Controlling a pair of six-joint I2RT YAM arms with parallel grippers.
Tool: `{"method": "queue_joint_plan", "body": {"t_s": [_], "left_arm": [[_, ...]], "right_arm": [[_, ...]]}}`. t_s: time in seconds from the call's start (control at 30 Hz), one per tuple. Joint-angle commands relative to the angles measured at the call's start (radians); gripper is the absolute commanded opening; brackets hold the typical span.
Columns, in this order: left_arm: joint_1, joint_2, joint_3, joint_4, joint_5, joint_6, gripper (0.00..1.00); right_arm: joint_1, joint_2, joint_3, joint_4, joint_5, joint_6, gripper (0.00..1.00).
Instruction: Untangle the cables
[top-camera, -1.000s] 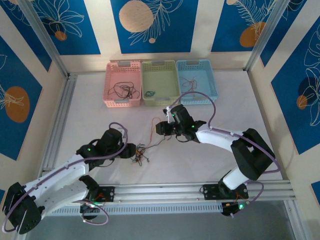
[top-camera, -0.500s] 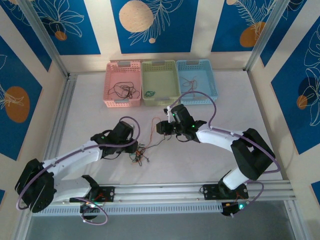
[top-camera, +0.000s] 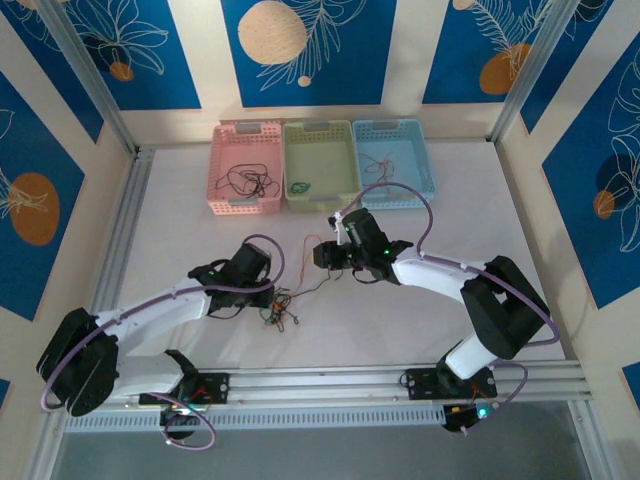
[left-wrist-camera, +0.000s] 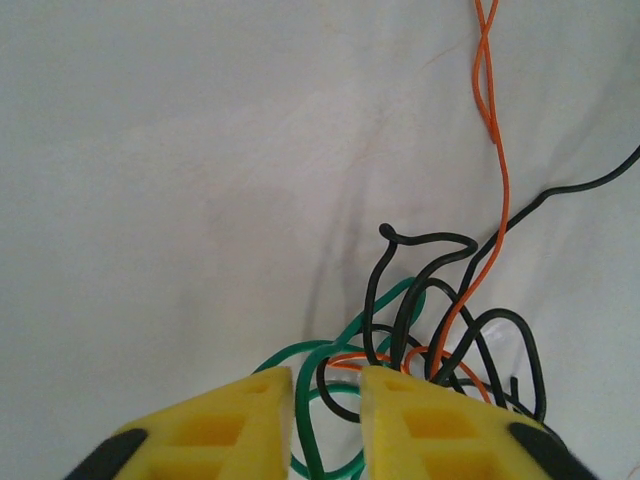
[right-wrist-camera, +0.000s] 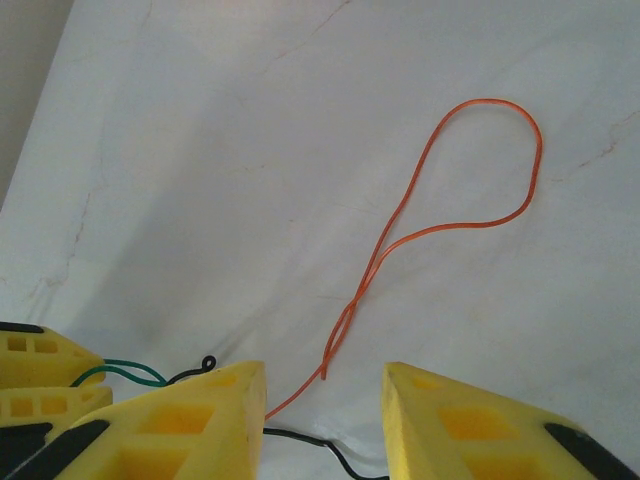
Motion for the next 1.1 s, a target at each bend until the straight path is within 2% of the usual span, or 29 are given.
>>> {"method": "queue_joint_plan", "body": {"t_s": [0.0, 0.13, 0.2, 0.3, 0.5, 0.63, 0.83, 1.07], "left_arm": [[-0.011, 0.009, 0.025, -0.003, -0.004, 0.024, 0.19], [-0.011, -0.017, 0.04, -0.018, -0.024, 0.03, 0.04], [-0.011, -0.053, 0.05, -0.023, -0.035, 0.04, 0.0], [-0.011, -0.13, 0.064, -0.019, -0.039, 0.057, 0.0], [-0.01, -0.282, 0.075, 0.0, 0.038, 0.078, 0.0], [-0.01, -0.341, 0.072, -0.008, 0.058, 0.095, 0.0], [-0.011, -0.332, 0.049, 0.001, 0.071, 0.087, 0.0], [-0.009, -0.306, 0.018, 0.031, 0.063, 0.079, 0.0]], "right_arm": [[-0.004, 0.008, 0.025, 0.004, 0.005, 0.005, 0.36], [-0.004, 0.008, 0.025, 0.002, 0.006, 0.004, 0.36], [-0.004, 0.003, 0.019, 0.007, 0.003, 0.002, 0.36], [-0.003, -0.022, -0.002, 0.03, 0.003, 0.0, 0.36], [-0.011, -0.126, -0.095, 0.109, 0.05, 0.009, 0.36], [-0.029, -0.155, -0.134, 0.166, 0.015, 0.021, 0.42], [-0.038, -0.063, -0.072, 0.15, -0.081, 0.055, 0.5], [-0.049, 0.088, -0.005, 0.166, -0.239, 0.168, 0.52]]}}
